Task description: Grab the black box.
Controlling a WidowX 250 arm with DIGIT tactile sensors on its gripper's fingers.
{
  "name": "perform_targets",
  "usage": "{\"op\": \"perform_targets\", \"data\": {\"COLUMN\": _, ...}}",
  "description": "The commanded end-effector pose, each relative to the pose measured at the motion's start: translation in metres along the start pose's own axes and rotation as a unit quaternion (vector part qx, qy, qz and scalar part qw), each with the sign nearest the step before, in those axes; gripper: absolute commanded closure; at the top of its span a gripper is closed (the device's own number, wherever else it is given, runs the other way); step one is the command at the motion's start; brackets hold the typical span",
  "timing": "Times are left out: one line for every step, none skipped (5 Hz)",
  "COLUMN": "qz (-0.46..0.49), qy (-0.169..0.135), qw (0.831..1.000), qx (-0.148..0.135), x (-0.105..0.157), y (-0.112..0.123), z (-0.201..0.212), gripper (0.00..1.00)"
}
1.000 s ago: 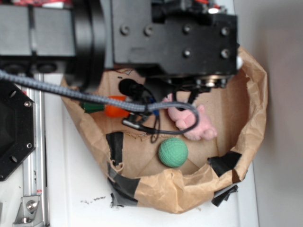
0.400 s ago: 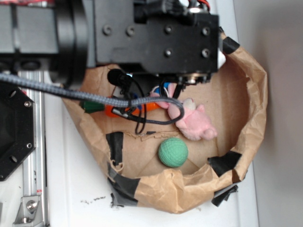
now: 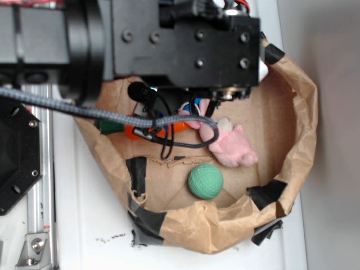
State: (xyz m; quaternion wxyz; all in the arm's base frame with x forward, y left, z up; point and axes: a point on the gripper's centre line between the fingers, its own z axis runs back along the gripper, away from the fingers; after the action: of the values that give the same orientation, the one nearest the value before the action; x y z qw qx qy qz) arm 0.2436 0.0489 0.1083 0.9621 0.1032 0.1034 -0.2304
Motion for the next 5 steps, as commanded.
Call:
{"op": "perform_targets", "data": {"qz": -0.003, "qy": -0.029, "qw": 0.999, "qx": 0.023, "x": 0.002, "y": 0.004, "z": -0.003, "gripper": 0.0}}
{"op": "perform_targets", "data": {"qz": -0.018, "qy": -0.041, "qw": 0.999, "qx": 0.018, "x": 0.006, "y": -0.004, "z": -0.003, "gripper": 0.0}}
{"op": "perform_targets", "data": {"qz": -0.053, "qy": -0.044, "qw": 0.998, "qx": 0.011, "x": 0.011, "y": -0.019, "z": -0.008, "gripper": 0.0}}
{"op": "perform_targets", "data": {"qz": -0.064, "qy": -0.041, "qw": 0.997, "qx": 0.009, "x": 0.007, "y": -0.012, "z": -0.015, "gripper": 0.0}}
{"op": "perform_targets", "data": {"qz": -0.043, "qy": -0.034, "qw": 0.998, "qx": 0.041, "x": 0.002, "y": 0.007, "z": -0.024, "gripper": 0.0}}
